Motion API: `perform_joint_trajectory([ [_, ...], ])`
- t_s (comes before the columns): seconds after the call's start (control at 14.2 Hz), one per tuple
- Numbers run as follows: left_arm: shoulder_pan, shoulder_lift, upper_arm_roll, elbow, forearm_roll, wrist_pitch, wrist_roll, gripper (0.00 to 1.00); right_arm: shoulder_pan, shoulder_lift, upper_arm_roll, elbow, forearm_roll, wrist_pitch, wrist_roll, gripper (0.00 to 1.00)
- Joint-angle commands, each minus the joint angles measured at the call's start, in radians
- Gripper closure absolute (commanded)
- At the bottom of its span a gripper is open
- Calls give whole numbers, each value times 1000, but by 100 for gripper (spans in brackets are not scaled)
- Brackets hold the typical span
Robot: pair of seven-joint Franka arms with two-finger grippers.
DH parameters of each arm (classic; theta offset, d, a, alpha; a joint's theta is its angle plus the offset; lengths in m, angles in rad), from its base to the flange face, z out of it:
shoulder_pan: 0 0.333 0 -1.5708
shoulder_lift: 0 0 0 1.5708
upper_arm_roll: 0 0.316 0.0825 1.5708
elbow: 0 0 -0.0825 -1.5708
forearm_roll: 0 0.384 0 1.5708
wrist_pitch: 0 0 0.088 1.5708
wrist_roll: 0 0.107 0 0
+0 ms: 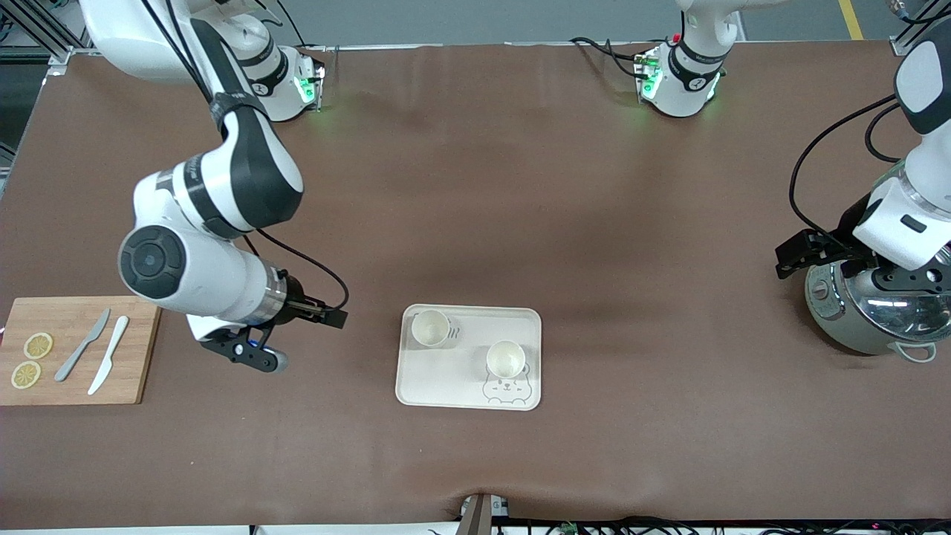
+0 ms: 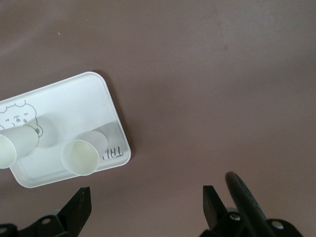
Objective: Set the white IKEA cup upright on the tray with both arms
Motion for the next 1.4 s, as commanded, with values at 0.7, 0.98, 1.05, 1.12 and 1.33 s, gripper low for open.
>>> perform_joint_trajectory([
  [0.7,1,-6,-6,23,-16,-5,24,0,-107,-280,13,-203,-106,-104,-300,0],
  [0.98,3,-4,-6,23,-18,-5,24,0,-133,-381,12,-284,-111,-104,-365,0],
  [1.05,1,-3,-6,21,-18,-5,22,0,-136,-403,13,-297,-111,-104,-368,0],
  [1.12,0,-3,-6,21,-18,-5,22,0,-145,-419,13,-306,-111,-105,-385,0],
  [1.33,4,-1,-6,23,-19,-5,19,0,-183,-469,15,-327,-111,-117,-460,0],
])
